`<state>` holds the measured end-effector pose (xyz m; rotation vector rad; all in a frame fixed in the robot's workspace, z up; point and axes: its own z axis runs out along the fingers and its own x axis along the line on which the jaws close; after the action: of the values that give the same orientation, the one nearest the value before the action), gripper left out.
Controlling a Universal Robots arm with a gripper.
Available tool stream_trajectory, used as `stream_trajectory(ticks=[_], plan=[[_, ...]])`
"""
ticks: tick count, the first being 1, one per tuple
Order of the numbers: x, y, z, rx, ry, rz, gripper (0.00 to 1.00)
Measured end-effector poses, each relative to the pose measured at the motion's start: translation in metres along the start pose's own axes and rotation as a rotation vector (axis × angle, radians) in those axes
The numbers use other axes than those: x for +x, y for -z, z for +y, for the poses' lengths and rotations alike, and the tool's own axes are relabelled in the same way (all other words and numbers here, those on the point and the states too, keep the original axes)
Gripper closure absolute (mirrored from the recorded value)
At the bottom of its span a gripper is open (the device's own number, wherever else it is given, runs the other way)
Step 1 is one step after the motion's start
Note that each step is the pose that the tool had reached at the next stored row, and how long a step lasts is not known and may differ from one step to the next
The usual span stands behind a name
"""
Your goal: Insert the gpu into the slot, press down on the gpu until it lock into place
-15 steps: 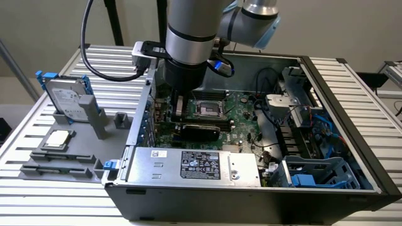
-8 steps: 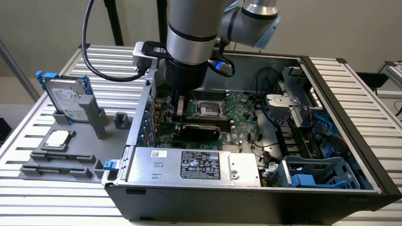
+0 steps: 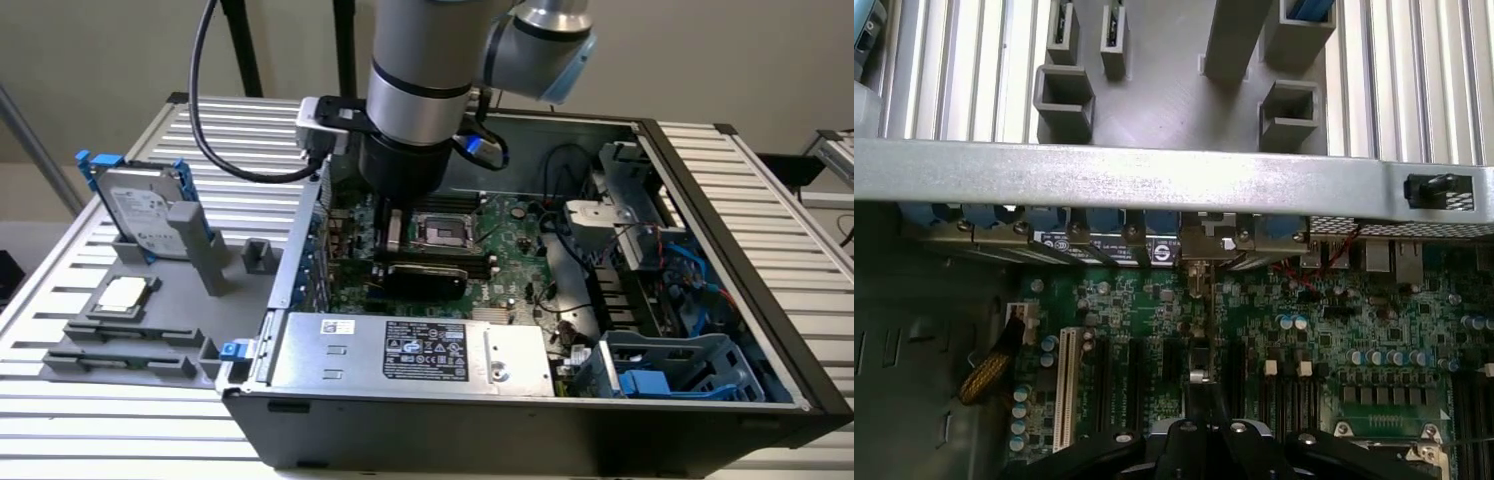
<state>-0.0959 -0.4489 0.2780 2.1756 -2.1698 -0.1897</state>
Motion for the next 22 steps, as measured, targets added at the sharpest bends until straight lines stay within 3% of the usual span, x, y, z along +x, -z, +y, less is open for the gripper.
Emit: stream_trajectory(ticks=[4,22], plan=[[-0.001,-0.0005,-0.0066,0.0001,0.0,0.0001,0.89],[-0.005,-0.0102,-0.0131,0.007,0.001,0.0013,0.89]])
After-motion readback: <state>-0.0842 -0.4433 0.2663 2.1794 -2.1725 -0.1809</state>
